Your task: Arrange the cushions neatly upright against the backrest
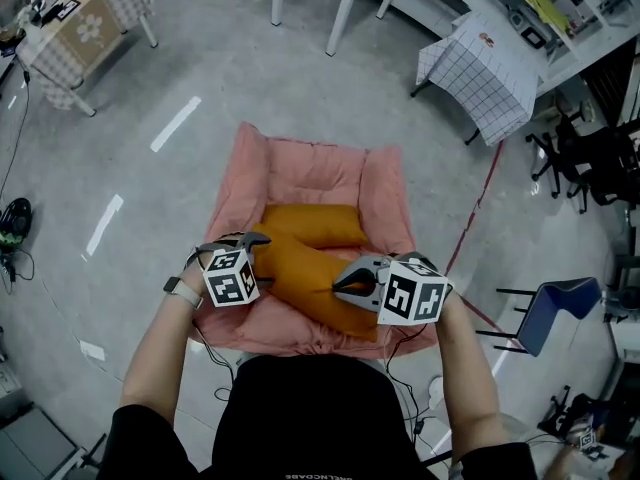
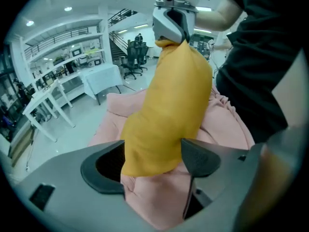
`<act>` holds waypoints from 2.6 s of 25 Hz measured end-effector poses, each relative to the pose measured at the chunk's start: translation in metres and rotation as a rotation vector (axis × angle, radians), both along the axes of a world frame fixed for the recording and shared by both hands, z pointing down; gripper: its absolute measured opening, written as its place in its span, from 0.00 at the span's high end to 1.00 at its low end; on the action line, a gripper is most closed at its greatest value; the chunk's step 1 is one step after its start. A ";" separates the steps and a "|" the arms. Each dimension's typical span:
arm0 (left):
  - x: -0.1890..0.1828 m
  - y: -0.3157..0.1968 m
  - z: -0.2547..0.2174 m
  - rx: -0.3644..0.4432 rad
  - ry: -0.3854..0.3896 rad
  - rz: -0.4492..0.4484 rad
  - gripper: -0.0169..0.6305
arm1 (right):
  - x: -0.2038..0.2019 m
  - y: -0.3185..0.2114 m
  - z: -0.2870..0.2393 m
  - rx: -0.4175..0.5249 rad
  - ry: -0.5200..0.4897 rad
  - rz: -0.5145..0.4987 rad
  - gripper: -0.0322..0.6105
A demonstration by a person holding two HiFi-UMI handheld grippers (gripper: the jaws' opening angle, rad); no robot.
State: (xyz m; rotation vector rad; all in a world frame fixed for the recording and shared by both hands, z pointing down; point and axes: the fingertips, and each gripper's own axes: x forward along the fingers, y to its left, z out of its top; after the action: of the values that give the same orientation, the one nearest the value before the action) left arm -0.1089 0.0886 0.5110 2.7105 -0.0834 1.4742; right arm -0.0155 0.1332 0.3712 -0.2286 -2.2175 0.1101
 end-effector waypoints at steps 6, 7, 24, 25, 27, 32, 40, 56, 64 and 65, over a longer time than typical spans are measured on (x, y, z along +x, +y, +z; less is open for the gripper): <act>0.009 0.016 0.014 -0.110 0.047 0.099 0.63 | 0.002 0.004 0.010 -0.039 -0.011 0.033 0.92; 0.012 0.017 0.017 -0.112 0.052 0.104 0.64 | 0.004 0.004 0.014 -0.044 -0.008 0.040 0.92; 0.023 -0.017 0.034 -0.096 -0.090 -0.121 0.95 | 0.070 -0.077 0.104 0.112 0.186 0.269 0.92; 0.024 -0.018 0.040 -0.095 -0.101 -0.133 0.95 | 0.073 -0.080 0.115 0.118 0.199 0.283 0.92; 0.029 -0.018 0.049 -0.109 -0.110 -0.161 0.95 | 0.081 -0.085 0.138 0.131 0.232 0.311 0.92; 0.048 -0.017 0.068 -0.156 -0.097 -0.211 0.95 | 0.104 -0.090 0.190 0.118 0.327 0.362 0.92; 0.063 -0.053 0.104 -0.169 -0.093 -0.297 0.95 | 0.123 -0.109 0.249 0.107 0.400 0.517 0.92; 0.028 -0.089 0.118 -0.114 -0.121 -0.476 0.93 | 0.137 -0.126 0.253 0.062 0.347 0.811 0.77; 0.004 -0.072 0.153 -0.043 -0.218 -0.475 0.93 | 0.140 -0.088 0.267 -0.075 0.425 0.848 0.71; 0.004 -0.075 0.156 -0.050 -0.215 -0.493 0.93 | 0.140 -0.088 0.272 -0.069 0.432 0.867 0.71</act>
State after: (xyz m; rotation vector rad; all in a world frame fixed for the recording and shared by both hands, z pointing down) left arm -0.1046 0.0140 0.6672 2.2494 -0.6590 1.5624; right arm 0.1250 0.0450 0.6429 0.6743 -1.7381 0.6413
